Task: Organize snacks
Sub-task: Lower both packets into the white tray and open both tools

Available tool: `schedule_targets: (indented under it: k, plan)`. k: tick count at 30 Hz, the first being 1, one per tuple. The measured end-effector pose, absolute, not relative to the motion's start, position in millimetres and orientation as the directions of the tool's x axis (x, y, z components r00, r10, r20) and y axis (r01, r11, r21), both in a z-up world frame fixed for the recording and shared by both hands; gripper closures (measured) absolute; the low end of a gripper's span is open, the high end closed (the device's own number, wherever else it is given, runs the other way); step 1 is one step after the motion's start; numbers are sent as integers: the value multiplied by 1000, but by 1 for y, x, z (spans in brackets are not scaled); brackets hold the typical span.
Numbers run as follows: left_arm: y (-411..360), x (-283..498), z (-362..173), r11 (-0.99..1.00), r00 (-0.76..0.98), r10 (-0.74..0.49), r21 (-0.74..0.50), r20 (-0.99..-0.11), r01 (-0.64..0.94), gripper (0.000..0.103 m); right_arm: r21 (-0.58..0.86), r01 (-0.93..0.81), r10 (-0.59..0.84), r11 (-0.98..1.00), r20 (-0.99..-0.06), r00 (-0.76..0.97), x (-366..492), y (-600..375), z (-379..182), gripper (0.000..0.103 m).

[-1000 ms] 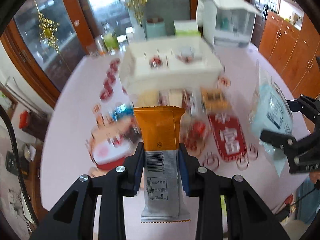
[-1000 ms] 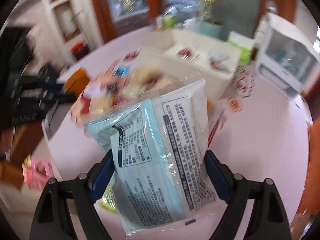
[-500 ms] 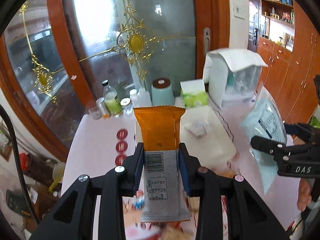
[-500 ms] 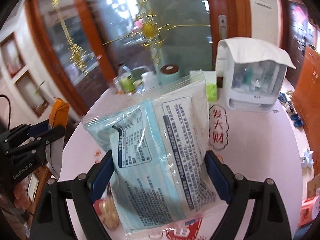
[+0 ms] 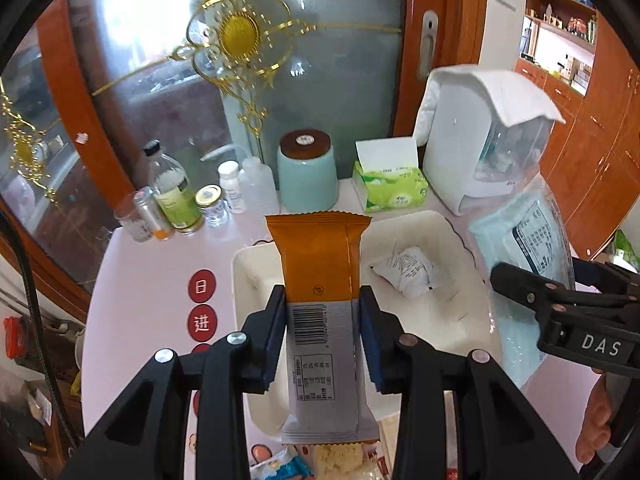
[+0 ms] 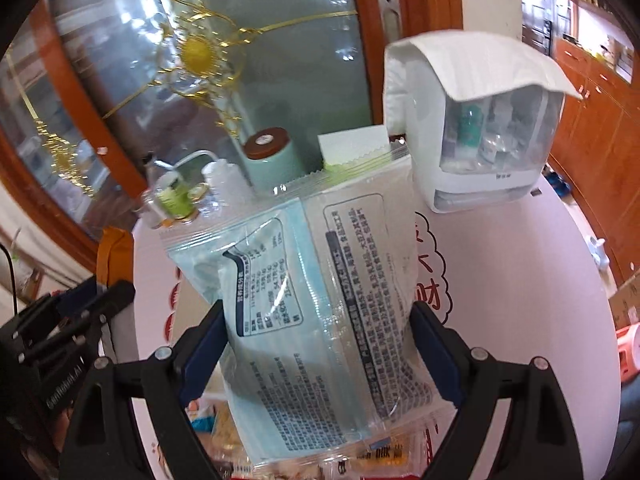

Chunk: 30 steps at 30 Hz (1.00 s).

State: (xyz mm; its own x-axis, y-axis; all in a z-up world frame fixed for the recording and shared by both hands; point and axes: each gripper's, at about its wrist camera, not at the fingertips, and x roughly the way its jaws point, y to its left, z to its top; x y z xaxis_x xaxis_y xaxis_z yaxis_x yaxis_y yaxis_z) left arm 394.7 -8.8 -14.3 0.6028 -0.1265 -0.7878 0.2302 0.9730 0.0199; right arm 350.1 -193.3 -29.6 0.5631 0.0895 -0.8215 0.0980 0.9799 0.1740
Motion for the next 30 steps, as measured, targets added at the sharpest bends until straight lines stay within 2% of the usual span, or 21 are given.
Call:
schedule_targets:
  k: [3, 4, 6, 7, 10, 17, 30]
  plan:
    - [-10, 406, -31, 974, 588, -124, 14, -800, 226, 63, 164, 128, 70, 978, -838, 541, 364, -192, -44, 13]
    - [-10, 408, -35, 975, 584, -124, 12, -802, 223, 57, 171, 134, 74, 976, -843, 533, 368, -193, -49, 12]
    - [-7, 412, -42, 976, 577, -129, 0, -806, 218, 10, 174, 149, 73, 973, -853, 517, 376, -194, -58, 11]
    - [-5, 411, -43, 978, 594, -128, -3, -794, 207, 7, 172, 162, 69, 972, -861, 503, 379, -195, -64, 10]
    - [2, 407, -45, 981, 611, -117, 5, -783, 194, 6, 179, 178, 79, 968, -884, 460, 383, -197, -77, 10]
    - [3, 394, -48, 974, 587, -109, 31, -803, 224, 6, 140, 133, 47, 981, -839, 542, 363, -191, -56, 6]
    - [7, 342, -14, 979, 668, -116, 27, -735, 200, 6, 120, 78, 42, 990, -764, 644, 301, -177, -21, 6]
